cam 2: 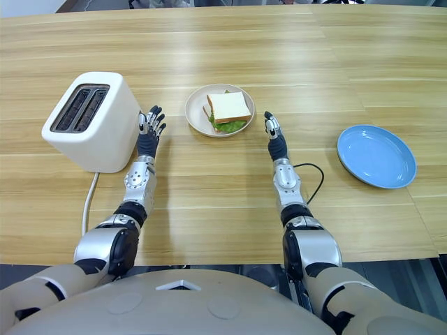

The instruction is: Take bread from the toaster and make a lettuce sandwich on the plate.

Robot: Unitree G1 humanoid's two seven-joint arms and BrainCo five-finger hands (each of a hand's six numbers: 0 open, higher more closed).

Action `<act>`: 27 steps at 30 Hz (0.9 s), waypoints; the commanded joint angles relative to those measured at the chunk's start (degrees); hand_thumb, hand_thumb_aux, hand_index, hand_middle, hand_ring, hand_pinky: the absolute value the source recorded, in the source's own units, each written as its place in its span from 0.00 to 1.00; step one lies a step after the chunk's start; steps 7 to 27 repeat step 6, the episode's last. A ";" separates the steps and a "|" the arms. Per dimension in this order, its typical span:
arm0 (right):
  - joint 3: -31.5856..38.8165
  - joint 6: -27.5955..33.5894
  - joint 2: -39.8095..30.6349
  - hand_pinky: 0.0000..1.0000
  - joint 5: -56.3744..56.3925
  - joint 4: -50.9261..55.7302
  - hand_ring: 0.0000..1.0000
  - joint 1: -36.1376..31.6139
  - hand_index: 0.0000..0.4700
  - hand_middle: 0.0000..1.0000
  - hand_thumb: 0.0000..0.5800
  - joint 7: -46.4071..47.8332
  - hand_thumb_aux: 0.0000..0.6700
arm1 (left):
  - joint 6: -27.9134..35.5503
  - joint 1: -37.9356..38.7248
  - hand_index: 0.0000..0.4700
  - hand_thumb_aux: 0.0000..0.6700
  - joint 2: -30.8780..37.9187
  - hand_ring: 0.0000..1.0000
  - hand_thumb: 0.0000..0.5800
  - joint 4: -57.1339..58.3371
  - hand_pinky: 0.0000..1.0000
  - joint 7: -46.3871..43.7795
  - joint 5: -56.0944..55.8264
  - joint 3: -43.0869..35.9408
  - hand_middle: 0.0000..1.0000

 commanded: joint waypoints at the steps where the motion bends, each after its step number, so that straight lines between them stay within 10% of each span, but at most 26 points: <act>1: 0.39 -1.10 0.96 0.00 -1.45 3.41 0.00 -1.12 0.00 0.00 0.00 -1.76 0.00 | -1.34 -0.88 0.00 0.00 0.32 0.00 0.00 4.61 0.00 -1.38 0.29 0.78 0.00; 27: 1.04 -0.90 1.60 0.00 -3.12 5.62 0.00 -1.39 0.00 0.00 0.00 -3.18 0.00 | -1.51 -1.43 0.00 0.00 -0.32 0.00 0.00 7.77 0.00 -2.56 0.77 1.33 0.00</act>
